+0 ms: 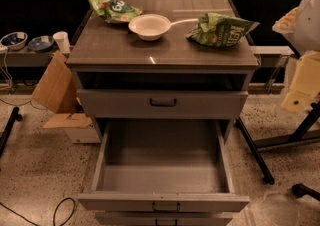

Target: Open top drawer

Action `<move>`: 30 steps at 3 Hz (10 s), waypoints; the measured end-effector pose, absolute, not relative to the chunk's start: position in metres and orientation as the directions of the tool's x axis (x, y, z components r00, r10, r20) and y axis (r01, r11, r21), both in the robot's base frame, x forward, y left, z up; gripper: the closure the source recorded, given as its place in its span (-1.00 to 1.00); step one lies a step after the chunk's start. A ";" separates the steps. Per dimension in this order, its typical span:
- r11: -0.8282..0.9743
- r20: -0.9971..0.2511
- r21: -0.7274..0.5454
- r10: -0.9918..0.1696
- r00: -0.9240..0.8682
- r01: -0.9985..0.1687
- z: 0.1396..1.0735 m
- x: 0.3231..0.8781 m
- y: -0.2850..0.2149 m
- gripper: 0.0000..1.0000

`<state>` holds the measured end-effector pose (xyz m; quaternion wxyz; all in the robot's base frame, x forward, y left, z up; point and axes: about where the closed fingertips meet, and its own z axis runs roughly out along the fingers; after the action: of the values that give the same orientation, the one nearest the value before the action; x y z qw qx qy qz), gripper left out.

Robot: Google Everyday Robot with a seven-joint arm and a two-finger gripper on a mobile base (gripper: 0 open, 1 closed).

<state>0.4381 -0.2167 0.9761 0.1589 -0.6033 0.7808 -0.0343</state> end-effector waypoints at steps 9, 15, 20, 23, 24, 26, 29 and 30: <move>-0.255 -0.101 -0.073 -0.960 0.262 -0.964 0.748 0.532 0.060 -1.00; -0.190 -0.175 -0.050 -0.965 0.196 -0.981 0.698 0.612 0.101 -1.00; -0.217 -0.171 0.045 -0.963 0.206 -0.975 0.647 0.613 0.124 -1.00; -0.242 -0.158 0.083 -0.961 0.227 -0.967 0.648 0.597 0.120 -1.00; -0.288 -0.147 0.125 -0.952 0.269 -0.949 0.648 0.573 0.117 -1.00; -0.406 -0.094 0.254 -0.914 0.395 -0.878 0.652 0.486 0.093 -1.00; -0.345 -0.008 0.184 -0.937 0.350 -0.920 0.705 0.474 0.067 -1.00; -0.279 0.007 0.106 -0.960 0.281 -0.954 0.732 0.495 0.065 -1.00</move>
Offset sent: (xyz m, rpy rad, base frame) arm 0.0219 0.0453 -0.0488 0.0533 0.0349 0.0702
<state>0.4952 0.0651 0.7316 -0.0447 -0.7991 0.5988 0.0292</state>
